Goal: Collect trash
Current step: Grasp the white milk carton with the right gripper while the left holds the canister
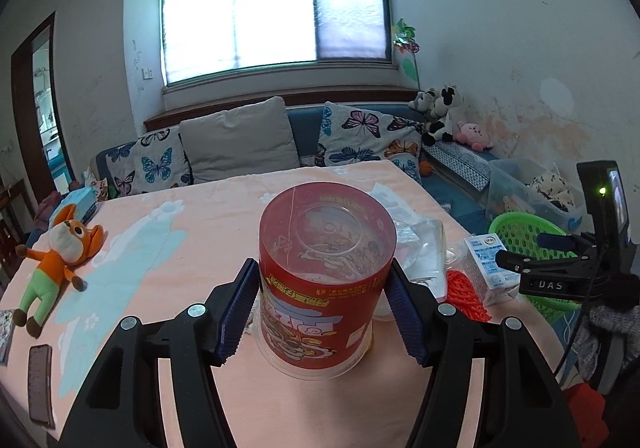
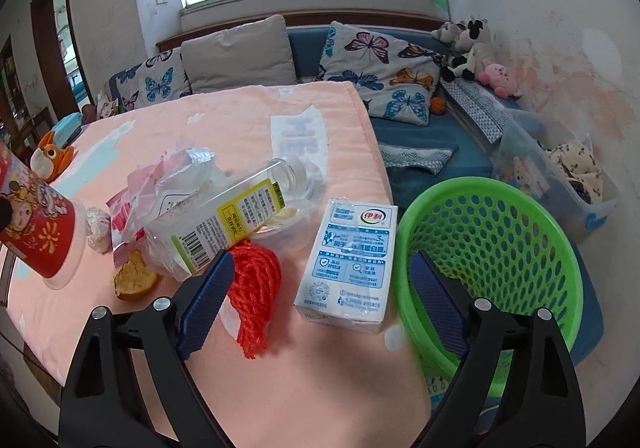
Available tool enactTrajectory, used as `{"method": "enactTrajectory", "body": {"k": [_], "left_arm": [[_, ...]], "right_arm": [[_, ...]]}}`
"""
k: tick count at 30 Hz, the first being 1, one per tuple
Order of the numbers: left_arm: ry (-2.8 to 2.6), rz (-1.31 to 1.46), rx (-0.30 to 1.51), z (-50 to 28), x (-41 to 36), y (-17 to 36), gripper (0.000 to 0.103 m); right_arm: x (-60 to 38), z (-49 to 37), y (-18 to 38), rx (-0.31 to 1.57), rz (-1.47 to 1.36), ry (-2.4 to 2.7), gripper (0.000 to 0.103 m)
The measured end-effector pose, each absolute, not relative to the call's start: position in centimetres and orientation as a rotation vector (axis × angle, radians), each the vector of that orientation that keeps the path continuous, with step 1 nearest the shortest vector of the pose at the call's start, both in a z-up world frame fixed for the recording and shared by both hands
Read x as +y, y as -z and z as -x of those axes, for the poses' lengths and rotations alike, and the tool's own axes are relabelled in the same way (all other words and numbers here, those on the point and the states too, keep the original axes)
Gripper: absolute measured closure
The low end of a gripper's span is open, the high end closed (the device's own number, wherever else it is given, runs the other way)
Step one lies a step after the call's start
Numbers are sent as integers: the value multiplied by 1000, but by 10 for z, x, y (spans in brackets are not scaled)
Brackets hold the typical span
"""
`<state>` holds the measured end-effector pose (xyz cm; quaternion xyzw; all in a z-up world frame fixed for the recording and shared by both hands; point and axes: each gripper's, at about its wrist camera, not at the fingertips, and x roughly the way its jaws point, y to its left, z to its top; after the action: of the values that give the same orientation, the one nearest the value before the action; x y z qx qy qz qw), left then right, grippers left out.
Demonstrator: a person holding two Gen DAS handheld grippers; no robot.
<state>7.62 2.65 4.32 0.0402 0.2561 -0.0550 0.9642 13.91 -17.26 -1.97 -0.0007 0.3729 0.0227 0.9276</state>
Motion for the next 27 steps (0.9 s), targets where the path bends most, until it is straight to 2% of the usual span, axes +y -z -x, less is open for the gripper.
{"method": "enactTrajectory", "body": {"k": [10,27], "left_arm": [[52,-60,528,-59,37,-50,42],[57,-62,460,-28,41,-73,42]], "right_arm": [[-162,-152,31,794,13,-80,20],[-156,-135,22,771,16,-79,23]]}}
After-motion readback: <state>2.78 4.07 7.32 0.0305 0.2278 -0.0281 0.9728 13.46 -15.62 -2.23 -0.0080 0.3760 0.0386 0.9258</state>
